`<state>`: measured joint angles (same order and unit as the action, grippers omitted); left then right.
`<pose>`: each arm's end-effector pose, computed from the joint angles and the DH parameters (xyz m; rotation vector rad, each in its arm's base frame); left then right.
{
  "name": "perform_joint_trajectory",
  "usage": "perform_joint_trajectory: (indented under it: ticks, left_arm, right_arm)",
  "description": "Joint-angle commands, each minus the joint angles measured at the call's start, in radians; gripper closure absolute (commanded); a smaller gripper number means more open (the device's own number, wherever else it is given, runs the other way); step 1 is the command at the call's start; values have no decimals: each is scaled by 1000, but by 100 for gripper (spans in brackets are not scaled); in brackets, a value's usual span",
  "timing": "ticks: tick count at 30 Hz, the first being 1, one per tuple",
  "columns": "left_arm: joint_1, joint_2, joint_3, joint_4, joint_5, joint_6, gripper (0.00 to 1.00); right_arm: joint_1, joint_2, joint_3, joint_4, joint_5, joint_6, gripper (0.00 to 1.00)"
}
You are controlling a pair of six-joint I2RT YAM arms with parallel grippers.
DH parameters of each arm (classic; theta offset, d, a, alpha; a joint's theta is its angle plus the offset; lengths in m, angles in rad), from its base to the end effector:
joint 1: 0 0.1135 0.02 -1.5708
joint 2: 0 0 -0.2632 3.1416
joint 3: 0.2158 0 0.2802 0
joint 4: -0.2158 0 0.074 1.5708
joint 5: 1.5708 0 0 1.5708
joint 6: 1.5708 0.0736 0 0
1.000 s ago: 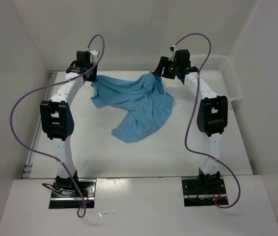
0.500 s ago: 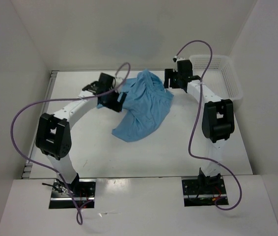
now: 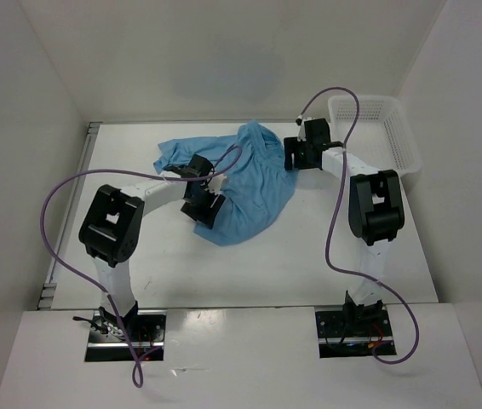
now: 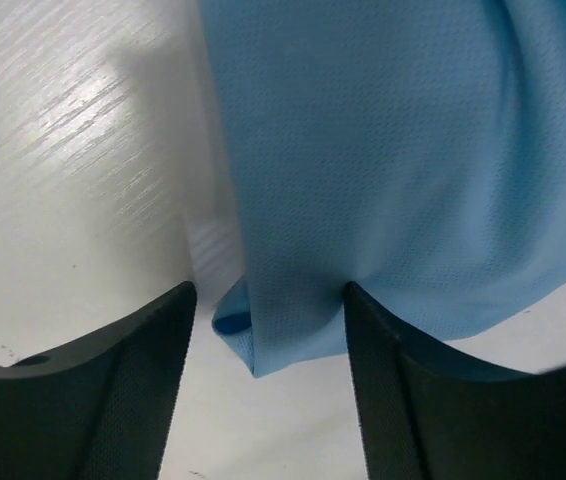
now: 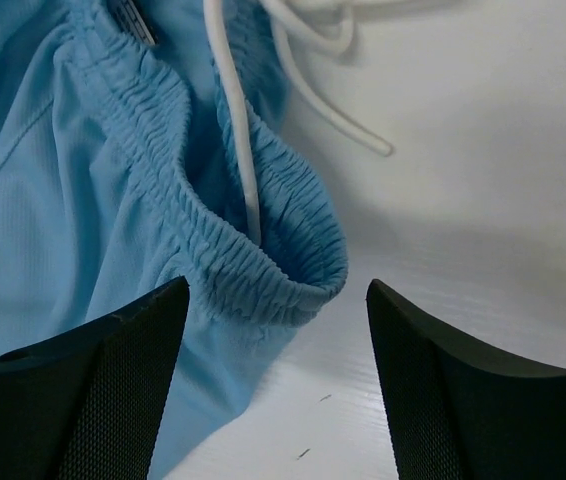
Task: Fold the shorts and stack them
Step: Flatten the shorts out
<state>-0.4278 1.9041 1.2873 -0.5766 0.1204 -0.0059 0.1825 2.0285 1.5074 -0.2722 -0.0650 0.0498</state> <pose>0.3769 -0.1816 0.1161 0.6146 2.7171 -0.2784 0.4977 0.0967 0.1603 -0.1886 2.3625 0.1890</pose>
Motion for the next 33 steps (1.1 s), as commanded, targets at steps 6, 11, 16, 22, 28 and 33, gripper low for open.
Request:
perform_joint_trajectory:
  ticks: [6, 11, 16, 22, 28, 33]
  left_arm:
    - [-17, 42, 23, -12, 114, 6, 78]
    - [-17, 32, 59, -12, 53, 6, 100]
    - [139, 4, 211, -12, -73, 6, 100]
    - [254, 56, 431, -3, -97, 6, 100]
    - [254, -19, 249, -3, -137, 6, 100]
    - [299, -137, 147, -41, -159, 6, 100]
  right_arm:
    - [-3, 61, -21, 31, -68, 7, 63]
    - [6, 14, -21, 16, -55, -28, 99]
    - [15, -108, -79, -45, -148, -79, 100]
    - [83, -192, -211, -52, -211, -61, 100]
    - [95, -192, -190, -42, -179, -50, 100]
    - [95, -192, -158, -42, -170, -59, 100]
